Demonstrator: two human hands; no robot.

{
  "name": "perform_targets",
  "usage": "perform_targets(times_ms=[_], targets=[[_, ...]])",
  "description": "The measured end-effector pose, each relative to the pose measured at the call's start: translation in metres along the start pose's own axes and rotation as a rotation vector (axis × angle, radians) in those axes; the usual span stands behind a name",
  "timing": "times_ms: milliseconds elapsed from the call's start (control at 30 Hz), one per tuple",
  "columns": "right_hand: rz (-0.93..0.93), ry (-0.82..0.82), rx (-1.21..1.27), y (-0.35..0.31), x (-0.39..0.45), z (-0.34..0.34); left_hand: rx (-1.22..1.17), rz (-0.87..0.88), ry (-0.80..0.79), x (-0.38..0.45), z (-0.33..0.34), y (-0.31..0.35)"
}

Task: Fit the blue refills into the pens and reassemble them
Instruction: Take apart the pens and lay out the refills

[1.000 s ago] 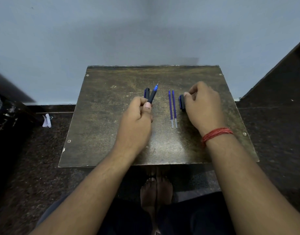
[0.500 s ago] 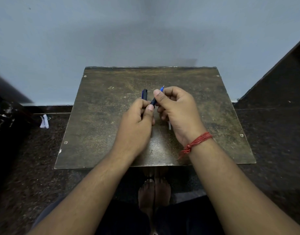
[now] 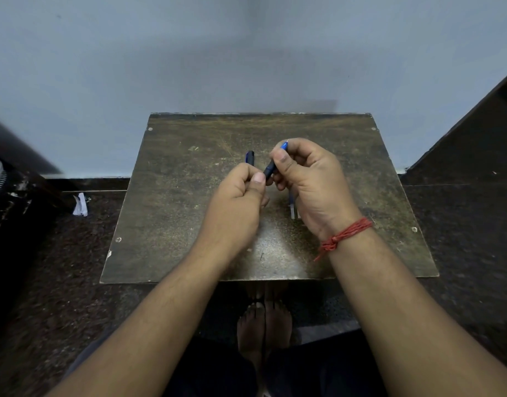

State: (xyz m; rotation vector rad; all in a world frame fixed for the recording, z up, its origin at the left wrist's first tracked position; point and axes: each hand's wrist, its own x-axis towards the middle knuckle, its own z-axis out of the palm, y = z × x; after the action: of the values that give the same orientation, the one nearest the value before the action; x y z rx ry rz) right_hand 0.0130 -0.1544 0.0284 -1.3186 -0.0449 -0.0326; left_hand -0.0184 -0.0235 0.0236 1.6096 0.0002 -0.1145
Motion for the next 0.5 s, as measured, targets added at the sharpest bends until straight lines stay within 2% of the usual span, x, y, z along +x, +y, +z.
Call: perform_targets(times_ms=[200, 300, 400, 500], targets=[[-0.018, -0.111, 0.068, -0.002, 0.003, -0.003, -0.208, -0.055, -0.114, -0.004, 0.0, 0.006], [0.012, -0.189, 0.151, -0.004, 0.003, -0.007, -0.203, -0.022, -0.118, -0.003, 0.0, 0.005], [0.038, -0.114, 0.168, -0.002, 0.004, -0.009, -0.098, -0.009, -0.047, 0.0, -0.001, 0.0], [0.01, 0.01, 0.017, 0.001, 0.005, -0.007, 0.022, 0.007, -0.006, 0.001, -0.001, -0.005]])
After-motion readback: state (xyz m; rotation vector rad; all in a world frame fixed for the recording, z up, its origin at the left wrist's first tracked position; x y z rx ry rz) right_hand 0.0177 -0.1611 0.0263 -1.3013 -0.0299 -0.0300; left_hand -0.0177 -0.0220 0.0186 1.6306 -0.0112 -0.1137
